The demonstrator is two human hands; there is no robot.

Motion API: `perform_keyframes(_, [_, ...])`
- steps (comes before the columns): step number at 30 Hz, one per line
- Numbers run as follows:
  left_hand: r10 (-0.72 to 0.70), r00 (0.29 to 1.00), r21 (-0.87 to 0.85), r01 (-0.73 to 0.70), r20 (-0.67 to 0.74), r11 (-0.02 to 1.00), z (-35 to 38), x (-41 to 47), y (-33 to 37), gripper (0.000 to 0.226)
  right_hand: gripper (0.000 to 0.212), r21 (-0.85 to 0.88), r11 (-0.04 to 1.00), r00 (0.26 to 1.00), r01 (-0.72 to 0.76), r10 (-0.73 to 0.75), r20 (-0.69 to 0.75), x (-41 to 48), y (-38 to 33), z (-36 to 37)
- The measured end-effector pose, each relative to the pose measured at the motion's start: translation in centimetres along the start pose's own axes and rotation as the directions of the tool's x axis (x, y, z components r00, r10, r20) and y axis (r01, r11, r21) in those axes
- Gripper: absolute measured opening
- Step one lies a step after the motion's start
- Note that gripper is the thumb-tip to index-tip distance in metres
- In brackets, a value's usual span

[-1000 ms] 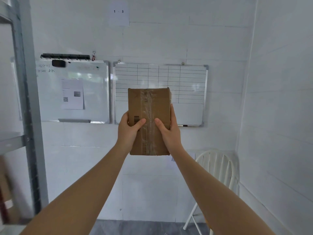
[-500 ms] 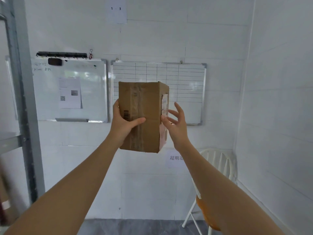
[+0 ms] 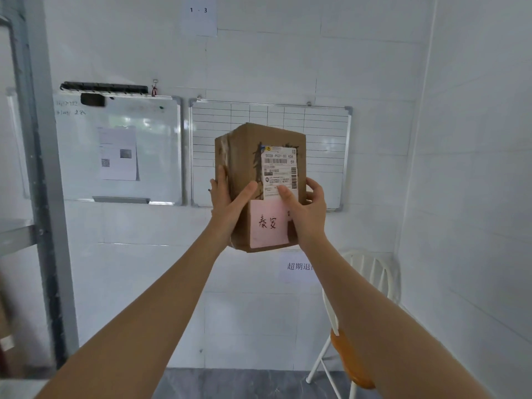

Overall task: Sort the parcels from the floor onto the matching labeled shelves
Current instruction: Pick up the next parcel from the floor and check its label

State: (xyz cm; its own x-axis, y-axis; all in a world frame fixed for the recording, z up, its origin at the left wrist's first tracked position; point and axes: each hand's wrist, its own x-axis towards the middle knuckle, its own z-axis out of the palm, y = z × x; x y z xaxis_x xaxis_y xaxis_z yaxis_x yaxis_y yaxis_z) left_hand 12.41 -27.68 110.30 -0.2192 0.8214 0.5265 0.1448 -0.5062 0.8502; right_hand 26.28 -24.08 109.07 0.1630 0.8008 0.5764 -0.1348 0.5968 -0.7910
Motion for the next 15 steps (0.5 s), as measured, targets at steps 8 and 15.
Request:
perform_keyframes(8, [-0.002,0.989,-0.322,0.050,0.148,0.946,-0.3,1.0,-0.6,0.062,0.054,-0.018,1.000,0.990,0.016,-0.013,0.139,0.4,-1.0,-1.5])
perform_keyframes(15, [-0.008,0.982,-0.362,0.078,0.191,0.929,0.5,1.6,-0.9,0.047,0.063,0.133,0.991,0.971,0.012,-0.044,0.235,0.0,-0.3,-1.6])
